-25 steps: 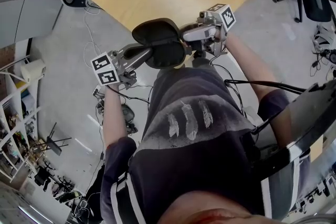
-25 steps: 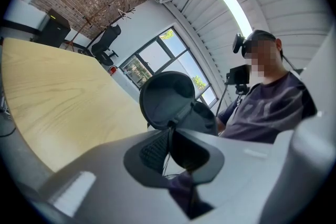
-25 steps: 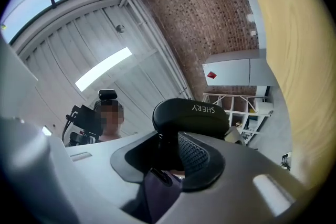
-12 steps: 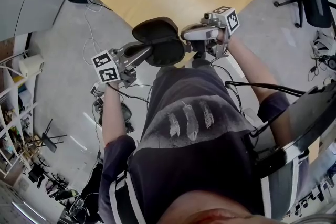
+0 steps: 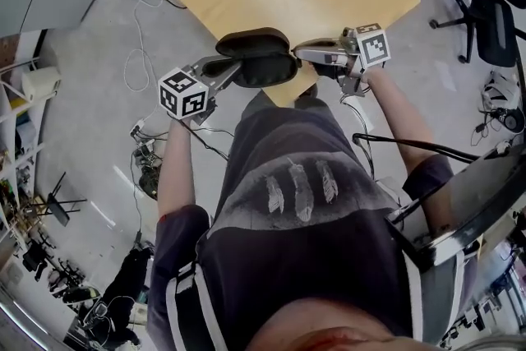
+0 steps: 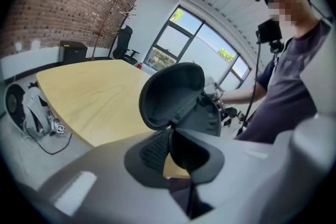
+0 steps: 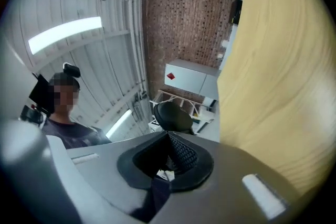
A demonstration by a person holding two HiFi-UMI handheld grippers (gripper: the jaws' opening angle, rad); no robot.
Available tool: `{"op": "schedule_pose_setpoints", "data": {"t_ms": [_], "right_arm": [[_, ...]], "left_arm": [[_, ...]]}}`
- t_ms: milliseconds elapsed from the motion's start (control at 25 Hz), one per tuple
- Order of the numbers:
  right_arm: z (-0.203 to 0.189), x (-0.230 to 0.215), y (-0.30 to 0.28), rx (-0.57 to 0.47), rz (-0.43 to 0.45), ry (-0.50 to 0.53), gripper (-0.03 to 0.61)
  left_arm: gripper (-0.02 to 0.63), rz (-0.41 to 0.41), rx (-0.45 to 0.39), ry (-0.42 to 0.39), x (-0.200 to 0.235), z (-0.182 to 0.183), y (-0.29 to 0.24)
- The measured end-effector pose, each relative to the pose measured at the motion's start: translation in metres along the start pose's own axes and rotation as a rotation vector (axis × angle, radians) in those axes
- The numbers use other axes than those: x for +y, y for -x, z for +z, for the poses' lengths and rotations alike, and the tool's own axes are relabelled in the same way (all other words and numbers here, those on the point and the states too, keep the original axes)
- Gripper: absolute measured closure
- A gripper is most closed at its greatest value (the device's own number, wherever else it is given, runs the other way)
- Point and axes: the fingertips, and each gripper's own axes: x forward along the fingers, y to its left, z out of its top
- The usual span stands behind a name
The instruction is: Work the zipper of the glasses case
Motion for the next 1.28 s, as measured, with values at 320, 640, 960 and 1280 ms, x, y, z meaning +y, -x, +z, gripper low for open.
{"op": "schedule_pose_setpoints", "data": {"t_ms": [320, 640, 960, 1280], "right_arm": [[0.001, -0.086, 0.031, 0.014, -0.408, 0.11, 0.581], [0.0, -0.104, 0.048, 0.058, -0.504, 0.171, 0.581], [-0.013, -0.108, 0.049, 0.167, -0.542, 0.234, 0.58], [-0.012, -0.114, 0.048, 0.147, -0.595, 0.247, 0.58]], "left_arm": [[0.562, 0.25, 0.157, -0.171, 0.047, -0.037, -0.052], [0.263, 0.309, 0.086, -0.026, 0.069, -0.031, -0.021], [0.194, 0.193, 0.201, -0.353, 0.059, 0.056, -0.058], [0.243, -0.092, 0.506, -0.271, 0.058, 0.016, -0.115]]}}
